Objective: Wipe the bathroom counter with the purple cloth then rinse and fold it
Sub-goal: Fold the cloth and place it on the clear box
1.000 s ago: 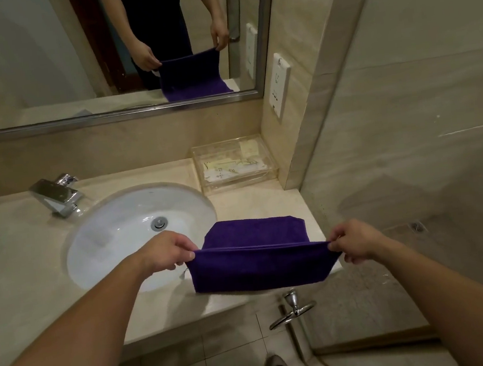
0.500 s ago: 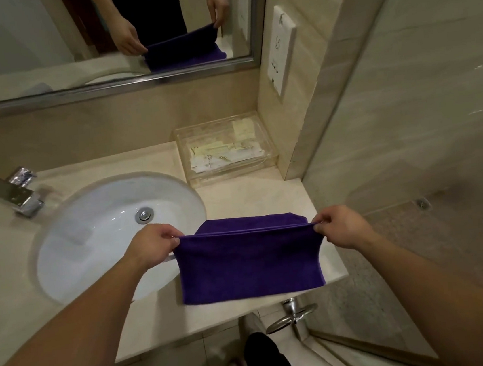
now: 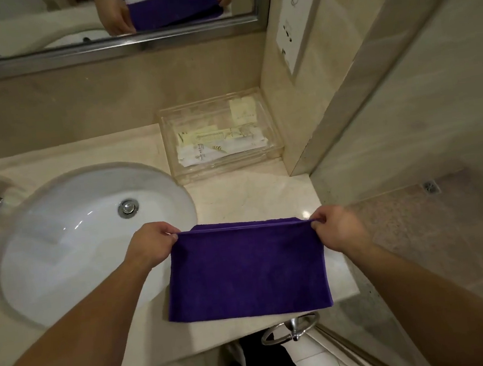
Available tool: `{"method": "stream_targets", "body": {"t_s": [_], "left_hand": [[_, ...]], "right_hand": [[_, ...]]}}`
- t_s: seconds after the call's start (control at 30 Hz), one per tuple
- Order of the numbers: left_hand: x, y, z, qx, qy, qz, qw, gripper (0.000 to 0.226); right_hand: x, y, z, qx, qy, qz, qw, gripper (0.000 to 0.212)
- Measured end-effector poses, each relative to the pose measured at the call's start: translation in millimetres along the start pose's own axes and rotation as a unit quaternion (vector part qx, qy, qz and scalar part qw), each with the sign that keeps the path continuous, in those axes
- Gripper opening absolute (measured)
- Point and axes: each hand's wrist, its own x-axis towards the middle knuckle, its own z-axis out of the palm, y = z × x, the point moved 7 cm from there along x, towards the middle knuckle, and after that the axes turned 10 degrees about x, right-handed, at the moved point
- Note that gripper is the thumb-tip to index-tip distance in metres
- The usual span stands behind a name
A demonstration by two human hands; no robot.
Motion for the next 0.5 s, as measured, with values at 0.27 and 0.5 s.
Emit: {"method": "stream_targets", "body": {"t_s": [0.27, 0.5], "left_hand": [[14, 1, 11, -0.006, -0.008, -0.017, 1.000, 0.016], [21, -7, 37, -0.168, -0.070, -0.070, 0.981, 0.015]], "right_hand": [[11, -3, 10, 0.010, -0.009, 0.012, 1.000, 0.015], [16, 5, 18, 0.159, -0.010, 0.085, 0.984, 0.015]]}}
